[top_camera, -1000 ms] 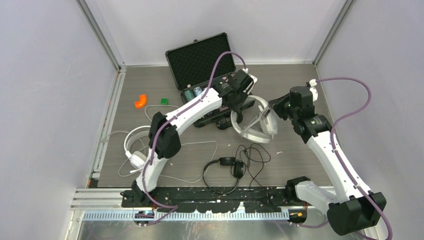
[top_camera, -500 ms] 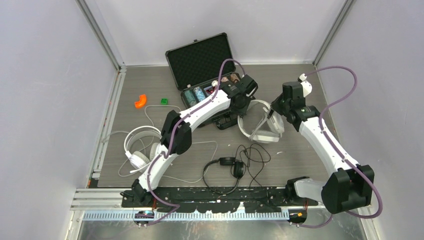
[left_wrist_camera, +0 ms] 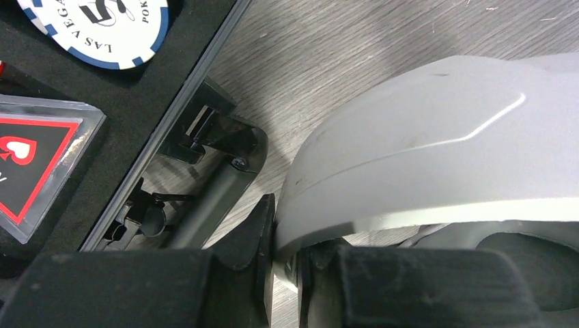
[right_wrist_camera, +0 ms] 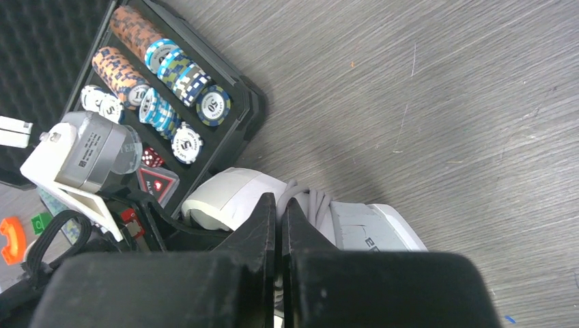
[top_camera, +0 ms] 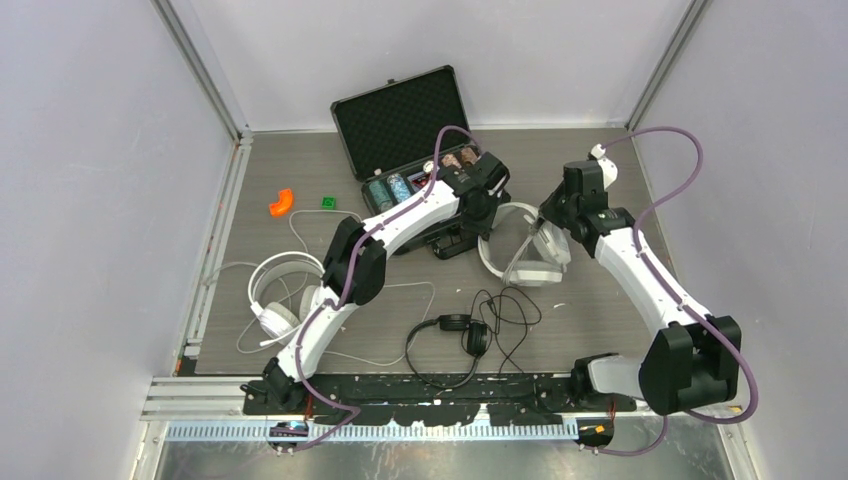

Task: Wrap the headphones
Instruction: Place the headphones at the center of the board.

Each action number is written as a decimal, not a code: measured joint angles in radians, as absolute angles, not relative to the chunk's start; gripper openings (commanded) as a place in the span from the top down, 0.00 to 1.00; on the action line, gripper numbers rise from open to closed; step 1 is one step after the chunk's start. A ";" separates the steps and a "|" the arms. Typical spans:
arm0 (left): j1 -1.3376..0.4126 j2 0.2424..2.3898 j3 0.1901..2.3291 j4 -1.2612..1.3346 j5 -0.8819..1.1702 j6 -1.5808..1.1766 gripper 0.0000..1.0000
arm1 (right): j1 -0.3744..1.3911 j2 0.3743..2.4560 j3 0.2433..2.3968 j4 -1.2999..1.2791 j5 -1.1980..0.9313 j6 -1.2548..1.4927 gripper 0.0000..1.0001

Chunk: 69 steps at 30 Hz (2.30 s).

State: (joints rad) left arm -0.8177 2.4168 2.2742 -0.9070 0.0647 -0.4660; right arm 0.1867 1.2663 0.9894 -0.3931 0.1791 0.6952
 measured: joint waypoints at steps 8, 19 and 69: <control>-0.811 2.418 2.250 -0.906 0.083 -0.472 0.86 | 0.179 1.340 1.024 -0.419 0.167 0.645 0.98; -0.805 2.418 2.210 -0.749 0.215 -0.527 0.64 | 0.020 1.394 0.973 -0.395 0.144 0.626 0.97; -0.824 2.369 2.040 -0.340 0.358 -0.559 0.57 | -0.152 1.415 1.021 -0.557 -0.041 0.705 0.82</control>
